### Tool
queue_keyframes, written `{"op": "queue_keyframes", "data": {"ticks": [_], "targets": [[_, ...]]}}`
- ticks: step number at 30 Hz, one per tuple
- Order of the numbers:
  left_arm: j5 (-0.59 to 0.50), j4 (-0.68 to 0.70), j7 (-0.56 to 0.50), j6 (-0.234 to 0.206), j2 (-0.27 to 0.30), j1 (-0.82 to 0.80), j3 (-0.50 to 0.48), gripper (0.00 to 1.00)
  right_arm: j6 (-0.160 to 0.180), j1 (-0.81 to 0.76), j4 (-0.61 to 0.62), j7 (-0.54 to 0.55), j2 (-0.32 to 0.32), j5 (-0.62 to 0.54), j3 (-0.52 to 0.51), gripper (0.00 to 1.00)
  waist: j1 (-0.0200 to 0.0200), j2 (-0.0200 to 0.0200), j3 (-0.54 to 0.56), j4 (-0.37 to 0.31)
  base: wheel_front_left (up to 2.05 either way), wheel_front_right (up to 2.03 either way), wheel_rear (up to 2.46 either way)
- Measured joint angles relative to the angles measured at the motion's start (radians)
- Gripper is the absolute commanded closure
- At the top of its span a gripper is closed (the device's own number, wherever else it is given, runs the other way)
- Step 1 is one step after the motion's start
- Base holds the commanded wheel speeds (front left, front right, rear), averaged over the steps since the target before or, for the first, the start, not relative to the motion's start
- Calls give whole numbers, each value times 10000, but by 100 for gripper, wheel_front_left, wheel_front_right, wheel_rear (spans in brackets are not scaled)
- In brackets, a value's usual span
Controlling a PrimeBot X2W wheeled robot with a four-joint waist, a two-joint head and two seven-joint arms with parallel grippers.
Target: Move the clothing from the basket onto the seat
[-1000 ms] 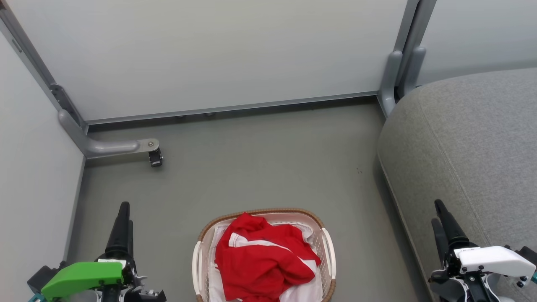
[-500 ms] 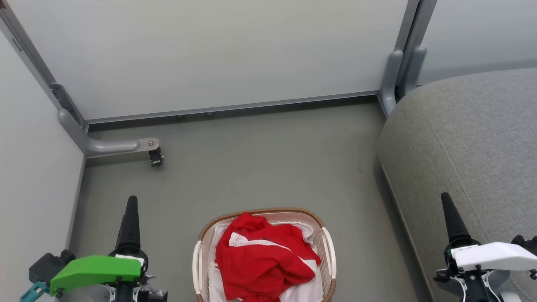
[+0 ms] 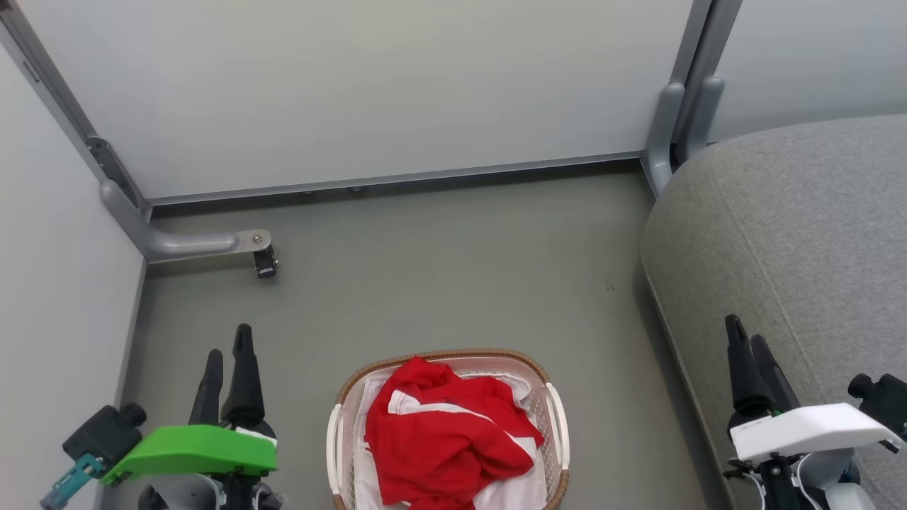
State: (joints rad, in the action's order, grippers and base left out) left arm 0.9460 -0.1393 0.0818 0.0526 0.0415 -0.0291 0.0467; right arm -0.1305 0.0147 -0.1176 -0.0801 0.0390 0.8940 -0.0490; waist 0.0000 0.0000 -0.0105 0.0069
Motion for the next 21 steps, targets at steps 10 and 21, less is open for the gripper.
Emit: {"op": "queue_keyframes", "data": {"ticks": [10,21], "targets": [[-2088,21,299,-88,8,193,291,0,0,-95,48,-284,12,-1639,205,0,0,0,4,23,0,0,0],[-3653,-265,606,-88,13,381,426,0,0,-261,-401,-610,27,-3275,451,0,0,0,31,57,0,0,0]]}}
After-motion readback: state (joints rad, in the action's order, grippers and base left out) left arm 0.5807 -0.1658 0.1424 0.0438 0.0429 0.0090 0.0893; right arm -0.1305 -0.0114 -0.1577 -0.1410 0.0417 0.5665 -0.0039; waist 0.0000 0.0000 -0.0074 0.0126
